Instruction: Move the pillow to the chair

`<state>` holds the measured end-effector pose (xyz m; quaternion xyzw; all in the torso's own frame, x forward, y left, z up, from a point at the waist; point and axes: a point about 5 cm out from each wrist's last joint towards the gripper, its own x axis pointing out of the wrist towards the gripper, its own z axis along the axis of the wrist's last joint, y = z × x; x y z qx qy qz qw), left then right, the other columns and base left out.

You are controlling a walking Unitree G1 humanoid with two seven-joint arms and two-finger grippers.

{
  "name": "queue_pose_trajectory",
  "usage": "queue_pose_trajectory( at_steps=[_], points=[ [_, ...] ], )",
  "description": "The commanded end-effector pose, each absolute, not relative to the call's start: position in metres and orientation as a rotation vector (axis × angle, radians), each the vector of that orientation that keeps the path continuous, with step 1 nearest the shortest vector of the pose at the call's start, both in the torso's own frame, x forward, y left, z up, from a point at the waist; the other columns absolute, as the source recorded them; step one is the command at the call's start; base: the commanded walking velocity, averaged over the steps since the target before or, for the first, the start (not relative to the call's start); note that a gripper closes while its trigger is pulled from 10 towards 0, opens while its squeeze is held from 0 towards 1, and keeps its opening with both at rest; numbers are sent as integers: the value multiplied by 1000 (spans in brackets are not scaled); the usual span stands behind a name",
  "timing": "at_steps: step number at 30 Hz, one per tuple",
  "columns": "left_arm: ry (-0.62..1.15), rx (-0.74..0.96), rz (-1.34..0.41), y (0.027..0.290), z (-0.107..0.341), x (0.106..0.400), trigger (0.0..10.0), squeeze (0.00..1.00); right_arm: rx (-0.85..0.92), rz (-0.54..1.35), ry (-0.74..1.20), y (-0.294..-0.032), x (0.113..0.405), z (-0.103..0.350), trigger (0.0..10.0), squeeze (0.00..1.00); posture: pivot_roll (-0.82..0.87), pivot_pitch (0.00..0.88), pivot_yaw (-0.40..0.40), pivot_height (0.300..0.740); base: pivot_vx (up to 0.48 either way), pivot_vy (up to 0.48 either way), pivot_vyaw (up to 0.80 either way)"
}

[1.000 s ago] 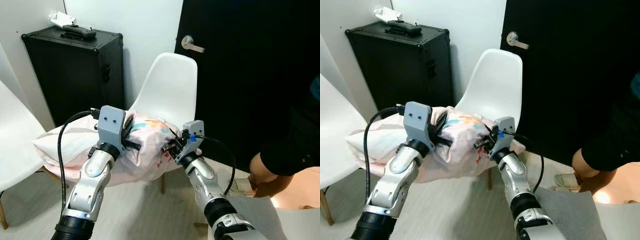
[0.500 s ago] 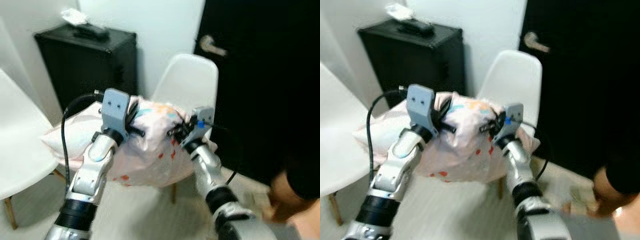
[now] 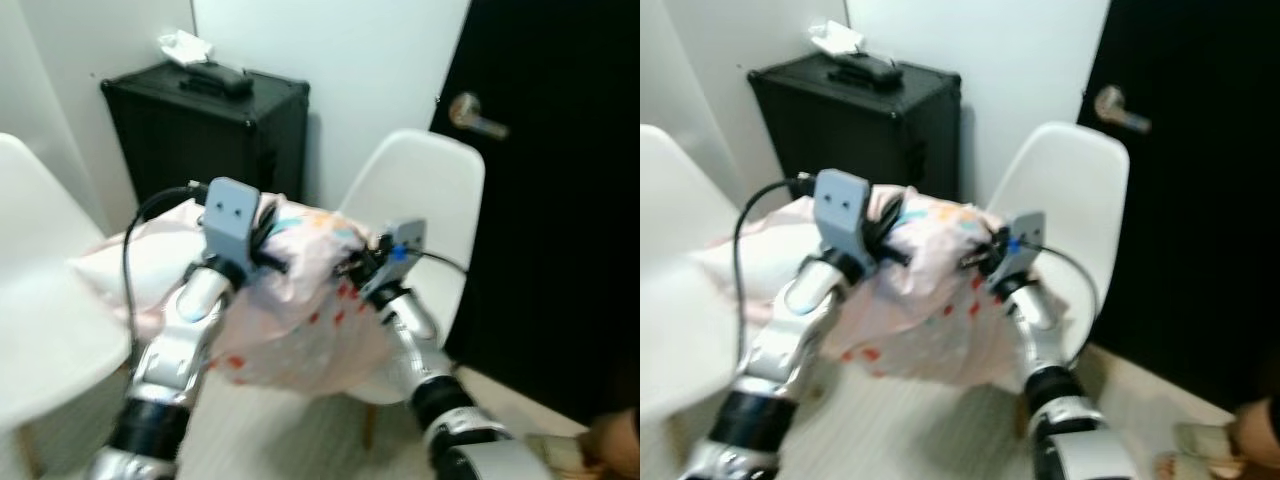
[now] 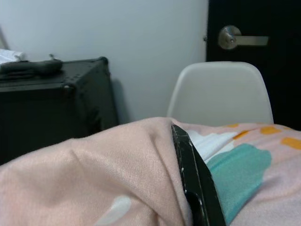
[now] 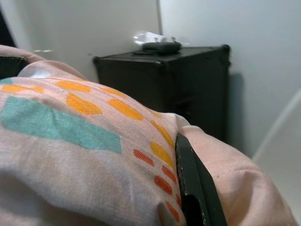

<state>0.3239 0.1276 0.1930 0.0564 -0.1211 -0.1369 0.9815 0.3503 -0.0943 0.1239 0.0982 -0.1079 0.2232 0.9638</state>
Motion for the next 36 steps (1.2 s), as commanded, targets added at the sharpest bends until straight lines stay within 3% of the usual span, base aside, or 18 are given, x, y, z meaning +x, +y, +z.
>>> queue_pose_trajectory(
  at_steps=[1, 6, 13, 29, 36],
  points=[
    [-278, 113, -239, 136, 203, 326, 10000, 0, 214, 331, -265, -120, 355, 131, 10000, 0, 141, 0, -58, 740, 371, 0, -800],
    [-282, 131, -254, 135, 203, 327, 10000, 0, 264, 184, -232, -140, 361, 129, 10000, 0, 143, 0, -59, 740, 370, 0, -800],
    [-277, 133, -260, 134, 201, 325, 10000, 0, 279, 157, -222, -145, 358, 123, 10000, 0, 145, 0, -61, 740, 372, 0, -800],
    [-258, 142, -268, 135, 197, 323, 10000, 0, 281, 204, -183, -136, 353, 113, 10000, 0, 148, 0, -64, 740, 363, 0, 0],
    [-273, 196, -263, 139, 206, 321, 10000, 0, 288, 246, -171, -131, 352, 110, 10000, 0, 150, 0, -67, 740, 0, 0, 0]
  ],
)
